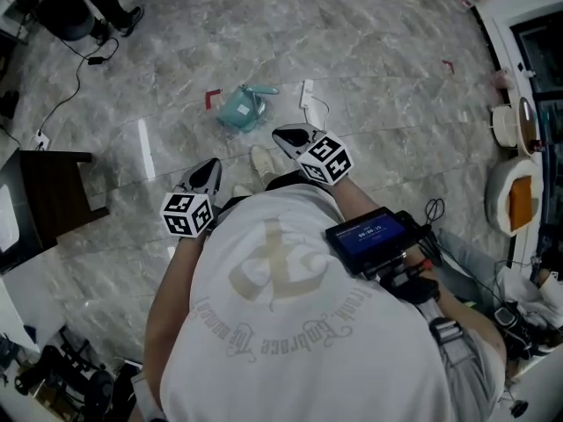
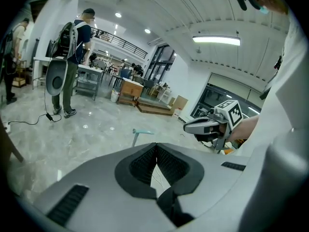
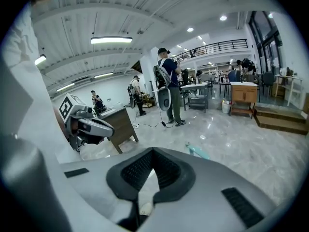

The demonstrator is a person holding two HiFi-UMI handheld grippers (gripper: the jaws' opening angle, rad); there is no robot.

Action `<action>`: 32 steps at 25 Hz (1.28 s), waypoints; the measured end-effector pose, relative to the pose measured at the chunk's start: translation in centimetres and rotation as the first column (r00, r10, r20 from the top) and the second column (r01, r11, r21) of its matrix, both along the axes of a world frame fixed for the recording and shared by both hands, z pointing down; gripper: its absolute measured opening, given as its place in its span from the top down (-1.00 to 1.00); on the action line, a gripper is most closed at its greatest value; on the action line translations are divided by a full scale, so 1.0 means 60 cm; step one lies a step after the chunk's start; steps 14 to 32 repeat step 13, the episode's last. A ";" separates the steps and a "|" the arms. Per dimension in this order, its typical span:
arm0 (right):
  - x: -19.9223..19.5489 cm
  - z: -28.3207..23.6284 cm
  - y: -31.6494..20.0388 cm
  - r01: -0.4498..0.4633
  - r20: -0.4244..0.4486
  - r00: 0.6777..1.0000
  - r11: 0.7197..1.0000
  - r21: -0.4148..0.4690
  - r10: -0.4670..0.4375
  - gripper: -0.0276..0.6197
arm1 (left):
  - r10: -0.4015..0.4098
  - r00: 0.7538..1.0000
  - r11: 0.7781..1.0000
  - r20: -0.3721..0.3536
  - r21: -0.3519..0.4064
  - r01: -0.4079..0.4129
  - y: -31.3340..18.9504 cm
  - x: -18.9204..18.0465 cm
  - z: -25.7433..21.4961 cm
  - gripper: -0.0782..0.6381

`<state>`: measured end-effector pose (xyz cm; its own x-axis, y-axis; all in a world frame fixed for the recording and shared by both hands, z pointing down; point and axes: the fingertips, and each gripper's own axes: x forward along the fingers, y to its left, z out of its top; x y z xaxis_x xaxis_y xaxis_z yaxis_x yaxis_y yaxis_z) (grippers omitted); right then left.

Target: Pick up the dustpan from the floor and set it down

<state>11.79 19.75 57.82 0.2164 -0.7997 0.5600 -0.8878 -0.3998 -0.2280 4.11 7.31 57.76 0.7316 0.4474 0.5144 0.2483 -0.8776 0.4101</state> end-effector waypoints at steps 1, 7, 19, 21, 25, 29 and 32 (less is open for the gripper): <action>0.000 0.001 0.002 -0.006 0.002 1.000 1.000 -0.001 0.006 0.86 | 0.007 1.000 1.000 0.001 0.000 -0.007 0.002 0.002 0.000 0.75; -0.004 0.006 0.007 -0.023 0.011 1.000 1.000 -0.007 0.023 0.86 | 0.026 1.000 1.000 0.012 -0.010 -0.026 0.008 0.006 0.004 0.75; -0.015 0.009 0.009 -0.030 0.005 1.000 0.999 -0.021 0.030 0.86 | 0.036 0.999 0.999 0.016 -0.023 -0.035 0.012 -0.010 0.012 0.75; -0.015 0.009 0.009 -0.030 0.005 1.000 0.999 -0.021 0.030 0.86 | 0.036 0.999 0.999 0.016 -0.023 -0.035 0.012 -0.010 0.012 0.75; -0.015 0.009 0.009 -0.030 0.005 1.000 0.999 -0.021 0.030 0.86 | 0.036 0.999 0.999 0.016 -0.023 -0.035 0.012 -0.010 0.012 0.75; -0.015 0.009 0.009 -0.030 0.005 1.000 0.999 -0.021 0.030 0.86 | 0.036 0.999 0.999 0.016 -0.023 -0.035 0.012 -0.010 0.012 0.75; -0.015 0.009 0.009 -0.030 0.005 1.000 0.999 -0.021 0.030 0.86 | 0.036 0.999 0.999 0.016 -0.023 -0.035 0.012 -0.010 0.012 0.75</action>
